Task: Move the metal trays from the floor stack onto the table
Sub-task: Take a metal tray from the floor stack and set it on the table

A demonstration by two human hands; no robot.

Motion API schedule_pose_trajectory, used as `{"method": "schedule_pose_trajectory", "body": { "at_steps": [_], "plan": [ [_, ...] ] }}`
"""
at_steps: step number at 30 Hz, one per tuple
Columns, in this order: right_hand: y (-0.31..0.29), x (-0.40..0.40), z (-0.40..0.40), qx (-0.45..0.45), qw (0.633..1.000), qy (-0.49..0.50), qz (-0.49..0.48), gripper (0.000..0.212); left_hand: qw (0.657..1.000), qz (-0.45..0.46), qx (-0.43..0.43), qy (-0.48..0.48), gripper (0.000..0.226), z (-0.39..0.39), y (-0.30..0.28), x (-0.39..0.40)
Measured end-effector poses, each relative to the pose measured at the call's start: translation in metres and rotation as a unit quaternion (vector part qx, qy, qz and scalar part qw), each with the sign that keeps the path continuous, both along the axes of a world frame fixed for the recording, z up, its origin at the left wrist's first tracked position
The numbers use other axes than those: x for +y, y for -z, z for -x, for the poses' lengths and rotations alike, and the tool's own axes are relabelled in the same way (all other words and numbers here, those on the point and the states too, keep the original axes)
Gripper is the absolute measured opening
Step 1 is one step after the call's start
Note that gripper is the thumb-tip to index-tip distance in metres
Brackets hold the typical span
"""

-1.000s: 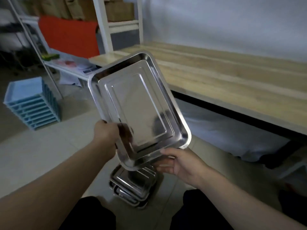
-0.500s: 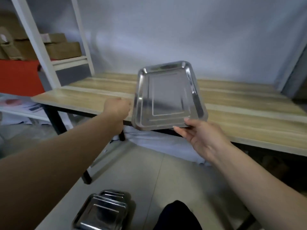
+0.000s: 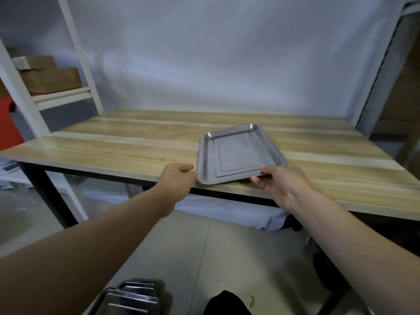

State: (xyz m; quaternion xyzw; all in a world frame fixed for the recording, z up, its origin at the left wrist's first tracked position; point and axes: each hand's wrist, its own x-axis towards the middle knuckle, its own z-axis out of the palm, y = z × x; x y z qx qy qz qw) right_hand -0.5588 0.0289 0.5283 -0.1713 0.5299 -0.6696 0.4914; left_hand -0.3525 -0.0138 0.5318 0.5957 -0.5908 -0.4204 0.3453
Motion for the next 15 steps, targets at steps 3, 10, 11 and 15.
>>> {"method": "schedule_pose_trajectory", "body": {
  "at_steps": [3, 10, 11, 15],
  "plan": [
    [-0.005, -0.005, 0.018, 0.189, 0.979, 0.035, -0.071, 0.032, 0.999, 0.029, -0.016, 0.007, 0.040, 0.004, 0.003, -0.004],
    [-0.001, -0.009, 0.006, 0.607, 0.785, 0.050, -0.115, 0.062, 0.988, 0.112, -0.108, 0.025, 0.035, 0.006, 0.012, -0.013],
    [-0.001, -0.010, -0.006, 0.640, 0.762, 0.023, -0.090, 0.063, 0.984, 0.120, -0.128, 0.032, 0.035, 0.006, 0.013, -0.015],
    [0.008, -0.031, -0.056, 0.732, 0.669, -0.114, -0.051, 0.066, 0.978, 0.126, -0.163, 0.044, 0.041, 0.004, 0.017, -0.019]
  ]
}}
